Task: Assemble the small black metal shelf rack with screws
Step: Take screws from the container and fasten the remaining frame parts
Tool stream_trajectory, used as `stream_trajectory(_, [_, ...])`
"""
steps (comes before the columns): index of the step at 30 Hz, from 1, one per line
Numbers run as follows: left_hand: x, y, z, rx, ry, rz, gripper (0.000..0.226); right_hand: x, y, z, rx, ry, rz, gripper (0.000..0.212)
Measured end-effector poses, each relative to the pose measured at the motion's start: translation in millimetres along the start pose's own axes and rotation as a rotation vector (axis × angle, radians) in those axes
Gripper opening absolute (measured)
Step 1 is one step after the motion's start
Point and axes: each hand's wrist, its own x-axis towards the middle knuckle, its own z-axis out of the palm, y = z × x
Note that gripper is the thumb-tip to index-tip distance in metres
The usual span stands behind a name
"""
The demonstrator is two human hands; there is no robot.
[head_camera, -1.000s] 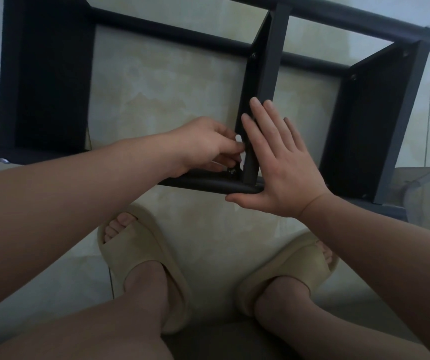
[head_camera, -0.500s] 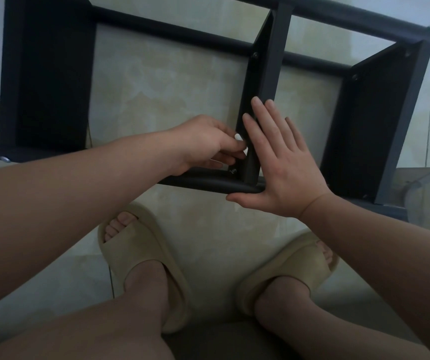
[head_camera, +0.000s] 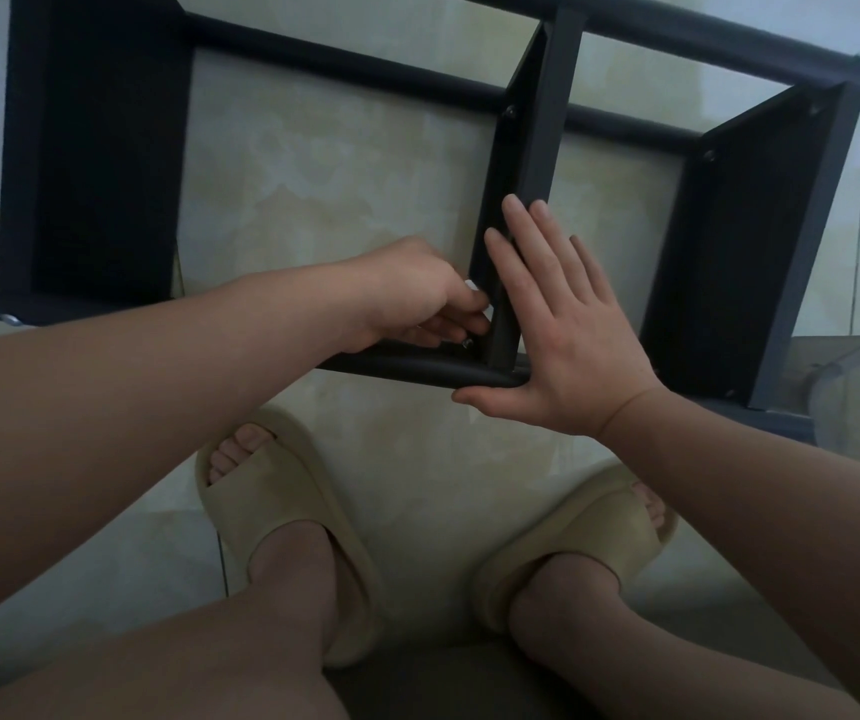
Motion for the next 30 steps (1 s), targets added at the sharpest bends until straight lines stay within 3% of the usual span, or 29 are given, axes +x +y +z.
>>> stream_trajectory(5, [-1.0, -1.8, 1.1, 0.036, 0.011, 0.099, 0.015, 0.2, 0.4, 0.2, 0.007, 0.011, -0.005, 0.118])
stream_trajectory(21, [-2.0, -2.7, 1.3, 0.063, -0.009, 0.128, 0.02, -0.2, 0.1, 0.1, 0.008, 0.007, -0.002, 0.118])
stream_trajectory(30, [-1.1, -2.7, -6.1, 0.232, -0.046, 0.177, 0.019, -0.5, -0.1, -0.2, 0.016, 0.006, 0.0, 0.118])
